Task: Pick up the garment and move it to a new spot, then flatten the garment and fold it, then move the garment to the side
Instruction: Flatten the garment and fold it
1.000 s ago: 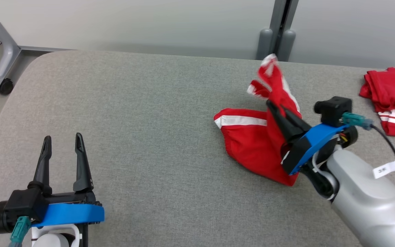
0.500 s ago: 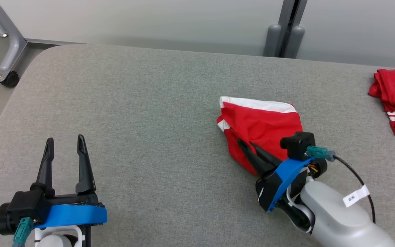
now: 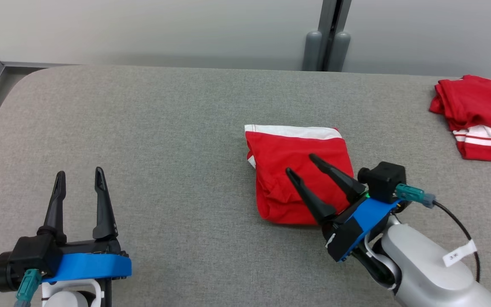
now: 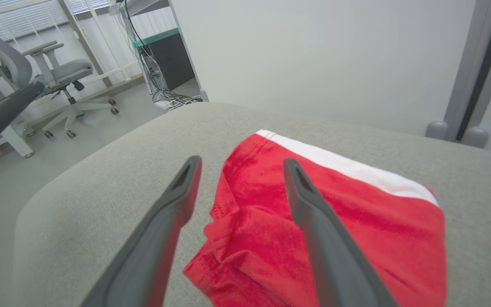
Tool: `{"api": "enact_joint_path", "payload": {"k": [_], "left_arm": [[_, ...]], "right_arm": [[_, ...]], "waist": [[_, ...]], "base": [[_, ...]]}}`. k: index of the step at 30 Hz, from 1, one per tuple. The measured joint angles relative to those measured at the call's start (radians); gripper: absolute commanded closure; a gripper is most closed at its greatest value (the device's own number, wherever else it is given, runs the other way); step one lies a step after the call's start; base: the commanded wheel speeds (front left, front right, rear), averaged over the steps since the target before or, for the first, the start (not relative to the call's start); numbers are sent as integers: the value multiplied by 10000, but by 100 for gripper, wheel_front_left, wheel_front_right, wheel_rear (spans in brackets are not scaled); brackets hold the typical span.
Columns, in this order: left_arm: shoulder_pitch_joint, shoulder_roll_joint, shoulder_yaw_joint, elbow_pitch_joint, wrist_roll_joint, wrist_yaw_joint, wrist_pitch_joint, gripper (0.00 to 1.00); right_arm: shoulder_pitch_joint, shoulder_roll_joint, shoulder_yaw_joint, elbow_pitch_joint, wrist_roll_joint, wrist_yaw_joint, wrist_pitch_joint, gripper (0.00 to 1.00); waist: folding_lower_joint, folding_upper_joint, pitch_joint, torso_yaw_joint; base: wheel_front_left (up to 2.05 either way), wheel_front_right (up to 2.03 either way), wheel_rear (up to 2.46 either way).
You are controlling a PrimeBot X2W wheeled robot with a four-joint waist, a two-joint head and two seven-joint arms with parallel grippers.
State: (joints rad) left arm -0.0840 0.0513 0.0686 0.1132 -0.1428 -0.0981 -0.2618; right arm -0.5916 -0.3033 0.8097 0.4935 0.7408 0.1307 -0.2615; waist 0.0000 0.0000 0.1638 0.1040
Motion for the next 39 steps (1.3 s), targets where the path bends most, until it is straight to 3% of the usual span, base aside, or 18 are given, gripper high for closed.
{"api": "enact_joint_path", "payload": {"k": [9, 20, 29, 39], "left_arm": [[123, -2, 109, 54, 284, -84, 0, 0], [537, 132, 127, 309, 842, 104, 0, 0], [1047, 320, 0, 449, 1020, 203, 2, 0], [1475, 345, -205, 102, 1078, 274, 146, 0]], "right_arm": [[1556, -111, -3106, -1198, -1407, 0, -6, 0], [3300, 767, -6230, -2084, -3567, 0, -8, 0], [4559, 1553, -7390, -2777, -5097, 0, -8, 0], [5357, 2084, -7775, -2926, -5637, 0, -8, 0]], "waist": [[0, 0, -360, -602], [0, 0, -802, -1180], [0, 0, -1139, -1165], [-1, 0, -1287, -1001]], "base": [[0, 0, 0], [0, 0, 0], [0, 0, 0], [0, 0, 0]]}}
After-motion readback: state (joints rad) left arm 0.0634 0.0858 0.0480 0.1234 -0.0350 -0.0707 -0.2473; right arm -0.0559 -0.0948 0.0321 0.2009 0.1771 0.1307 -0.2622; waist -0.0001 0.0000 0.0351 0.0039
